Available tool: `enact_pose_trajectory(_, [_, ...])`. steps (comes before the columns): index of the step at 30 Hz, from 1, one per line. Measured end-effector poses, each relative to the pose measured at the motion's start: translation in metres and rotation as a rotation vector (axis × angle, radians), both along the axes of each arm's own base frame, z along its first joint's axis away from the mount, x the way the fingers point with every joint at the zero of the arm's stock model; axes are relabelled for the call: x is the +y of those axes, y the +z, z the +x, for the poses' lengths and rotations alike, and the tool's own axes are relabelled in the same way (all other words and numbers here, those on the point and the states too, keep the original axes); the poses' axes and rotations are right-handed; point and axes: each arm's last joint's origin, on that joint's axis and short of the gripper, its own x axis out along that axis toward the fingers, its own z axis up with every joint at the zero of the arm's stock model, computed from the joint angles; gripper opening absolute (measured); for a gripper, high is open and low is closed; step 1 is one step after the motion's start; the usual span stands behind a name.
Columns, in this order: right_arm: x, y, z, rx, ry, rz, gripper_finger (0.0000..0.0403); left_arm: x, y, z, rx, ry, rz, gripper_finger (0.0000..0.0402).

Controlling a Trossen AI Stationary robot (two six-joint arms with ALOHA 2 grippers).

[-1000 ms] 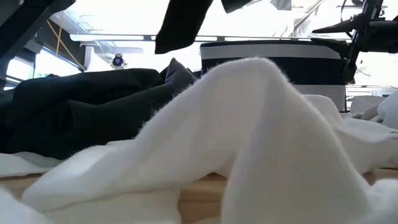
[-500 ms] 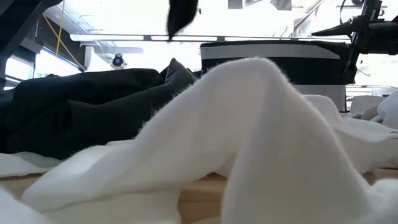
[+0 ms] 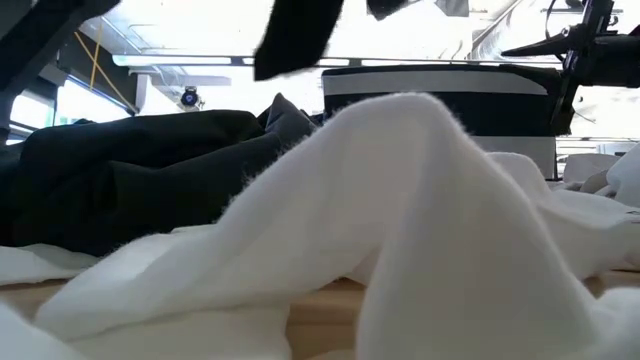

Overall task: Sort clothes
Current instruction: Put the black shirt into the blue laundry organizer, then put the black boxer into the blue laundry organizer

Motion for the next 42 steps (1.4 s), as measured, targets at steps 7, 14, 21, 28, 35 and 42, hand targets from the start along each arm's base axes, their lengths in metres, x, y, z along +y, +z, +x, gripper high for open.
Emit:
enact_pose_trajectory(7, [0.001,-0.002,0.001,0.007,0.054,0.028,0.0059,0.008,-0.051,0.053,0.040,0.000,-0.092,0.0034])
enact_pose_trajectory(14, [0.001,-0.003,0.001,0.013,0.057,0.027,0.0059,0.036,-0.136,0.120,0.618,0.148,-0.340,0.0034])
enact_pose_trajectory(21, [0.001,-0.003,0.001,0.013,0.058,0.027,0.0059,0.050,-0.213,0.135,1.194,0.284,-0.519,0.0093])
enact_pose_trajectory(28, [0.001,-0.003,0.001,0.016,0.057,0.024,0.0059,0.051,-0.208,0.121,1.296,0.158,-0.597,0.0229])
enact_pose_trajectory(35, [0.001,-0.003,0.001,0.024,0.056,0.020,0.0059,0.005,-0.148,0.071,1.447,0.197,-0.577,0.0240])
enact_pose_trajectory(42, [0.001,-0.004,0.001,0.045,0.035,-0.027,0.0059,-0.061,-0.138,-0.001,1.879,0.464,-0.807,0.0225])
